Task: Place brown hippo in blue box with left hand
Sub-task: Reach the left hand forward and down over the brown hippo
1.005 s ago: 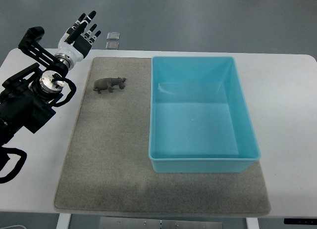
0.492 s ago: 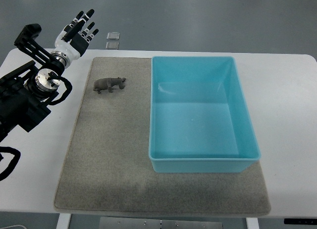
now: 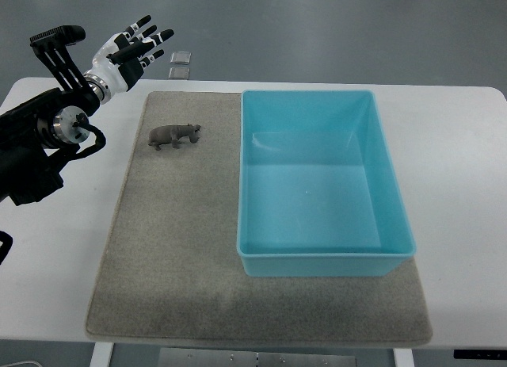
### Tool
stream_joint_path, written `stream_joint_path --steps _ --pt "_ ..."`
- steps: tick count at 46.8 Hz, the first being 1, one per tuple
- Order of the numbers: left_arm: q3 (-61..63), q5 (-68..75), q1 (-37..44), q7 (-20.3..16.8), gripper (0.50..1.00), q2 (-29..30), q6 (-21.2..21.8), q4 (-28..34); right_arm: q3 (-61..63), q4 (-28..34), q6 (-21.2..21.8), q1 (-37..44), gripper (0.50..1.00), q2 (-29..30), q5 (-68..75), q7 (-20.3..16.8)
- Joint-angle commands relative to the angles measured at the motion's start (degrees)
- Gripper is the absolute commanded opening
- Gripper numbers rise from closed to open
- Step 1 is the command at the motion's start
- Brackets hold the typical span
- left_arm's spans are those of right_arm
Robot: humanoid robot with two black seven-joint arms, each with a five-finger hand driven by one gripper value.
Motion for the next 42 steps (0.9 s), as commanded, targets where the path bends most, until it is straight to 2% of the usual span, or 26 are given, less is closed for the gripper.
stream_joint_path --steps 1,12,19,23,31,42 --pt "0.18 3.89 0.00 -0.01 0.994 0.74 -0.09 -1.63 0.00 0.00 0.00 0.00 0.936 0.00 0.00 0.00" --pt "2.20 18.40 0.00 -0.01 0.994 4.69 -0.01 -8.49 0.00 0.00 0.00 0.00 0.936 0.00 0.00 0.00" --pt "9.31 22.18 -2.37 0.08 0.994 8.21 -0.36 -11.57 0.00 0.00 0.00 0.00 0.936 0.00 0.00 0.00" --pt "12.74 23.94 -4.13 0.08 0.994 10.32 -1.06 -12.97 0.00 0.00 0.00 0.00 0.936 0.00 0.00 0.00" --pt "14.95 32.28 -5.89 -0.01 0.994 16.12 -2.82 -19.56 0.00 0.00 0.00 0.00 0.936 0.00 0.00 0.00" --pt "16.97 48.02 -5.98 -0.10 0.994 17.26 -3.26 -20.53 0.00 0.00 0.00 0.00 0.936 0.00 0.00 0.00"
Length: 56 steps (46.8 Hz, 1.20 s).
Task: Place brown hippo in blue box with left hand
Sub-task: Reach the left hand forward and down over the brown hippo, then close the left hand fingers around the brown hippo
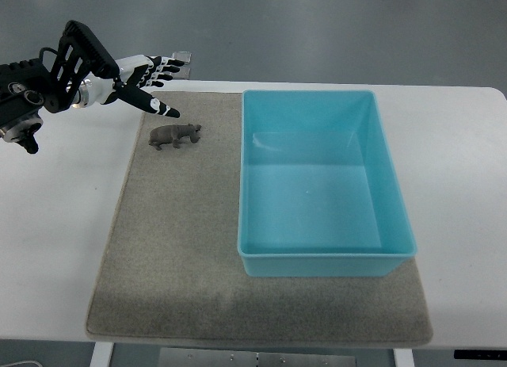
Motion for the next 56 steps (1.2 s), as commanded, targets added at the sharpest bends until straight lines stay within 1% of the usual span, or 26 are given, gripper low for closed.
stream_joint_path --steps 1,12,21,27,50,56 --pt "0.33 3.09 -0.01 -0.02 0.994 0.35 0.01 0.01 0.00 0.00 0.00 0.00 0.936 0.00 0.00 0.00" --pt "0.95 15.39 -0.97 -0.28 0.994 0.35 0.63 0.01 0.00 0.00 0.00 0.00 0.936 0.00 0.00 0.00" --pt "0.77 22.42 -1.24 -0.37 0.994 0.09 0.80 -0.26 0.00 0.00 0.00 0.00 0.936 0.00 0.00 0.00" --pt "0.95 23.39 -0.98 -0.37 0.994 -0.26 0.80 -1.75 0.00 0.00 0.00 0.00 0.936 0.00 0.00 0.00" --pt "3.06 24.01 -0.71 -0.37 0.994 -2.28 0.63 -1.40 0.00 0.00 0.00 0.00 0.936 0.00 0.00 0.00" --pt "3.50 26.11 -0.97 -0.37 0.988 -2.64 0.80 -1.14 0.00 0.00 0.00 0.00 0.936 0.00 0.00 0.00"
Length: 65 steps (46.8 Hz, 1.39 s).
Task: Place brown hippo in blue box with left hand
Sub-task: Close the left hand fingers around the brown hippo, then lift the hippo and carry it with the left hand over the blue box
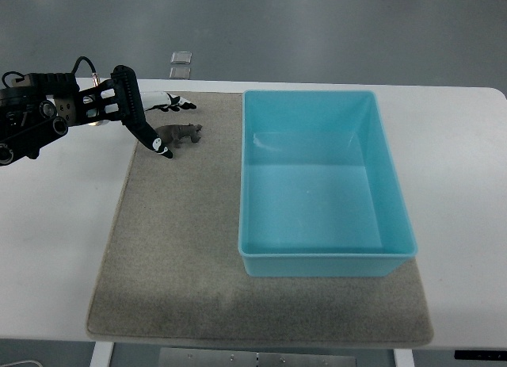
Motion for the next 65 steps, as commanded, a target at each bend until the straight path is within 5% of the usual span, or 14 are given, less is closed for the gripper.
stream_joint_path --steps 1,11,14,29,42,65 --pt "0.06 1.47 -0.14 -0.03 0.988 -0.10 0.16 -0.06 0.00 0.00 0.00 0.00 0.936 0.00 0.00 0.00" --pt "0.06 3.50 -0.31 -0.03 0.943 -0.63 0.69 0.11 0.00 0.00 0.00 0.00 0.936 0.00 0.00 0.00" --pt "0.06 4.55 -0.40 -0.03 0.874 -0.54 1.56 0.20 0.00 0.00 0.00 0.00 0.936 0.00 0.00 0.00" --pt "0.06 5.70 -0.40 -0.03 0.780 -0.54 2.97 0.11 0.00 0.00 0.00 0.00 0.936 0.00 0.00 0.00" --pt "0.06 6.13 -0.49 0.32 0.504 -0.54 2.97 0.29 0.00 0.00 0.00 0.00 0.936 0.00 0.00 0.00" --pt "-0.64 5.44 -2.07 0.94 0.500 -0.63 2.97 0.03 0.00 0.00 0.00 0.00 0.936 0.00 0.00 0.00"
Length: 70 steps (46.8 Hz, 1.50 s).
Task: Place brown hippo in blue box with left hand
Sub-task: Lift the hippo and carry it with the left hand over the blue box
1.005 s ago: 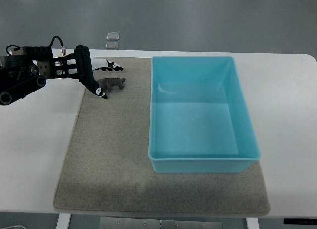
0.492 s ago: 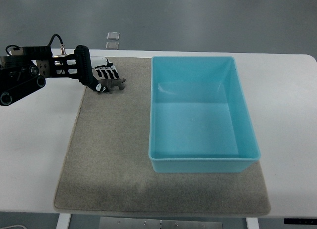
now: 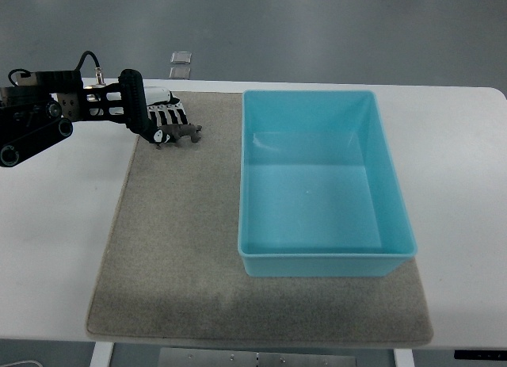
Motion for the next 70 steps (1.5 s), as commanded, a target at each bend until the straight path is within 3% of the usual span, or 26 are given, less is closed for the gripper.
stream_joint_path --steps 1,42,58,70 --pt "-0.09 -0.77 -0.64 -0.01 0.500 -0.06 -0.01 -0.21 0.00 0.00 0.00 0.00 0.936 0.00 0.00 0.00" --pt "-7.13 -0.51 -8.55 -0.01 0.500 -5.33 0.08 -1.70 0.00 0.00 0.00 0.00 0.936 0.00 0.00 0.00" --pt "-7.56 -0.51 -8.38 -0.01 0.500 -7.09 0.08 -8.29 0.00 0.00 0.00 0.00 0.936 0.00 0.00 0.00" --pt "-7.74 -0.51 -7.50 -0.01 0.500 -9.55 0.08 -8.91 0.00 0.00 0.00 0.00 0.936 0.00 0.00 0.00"
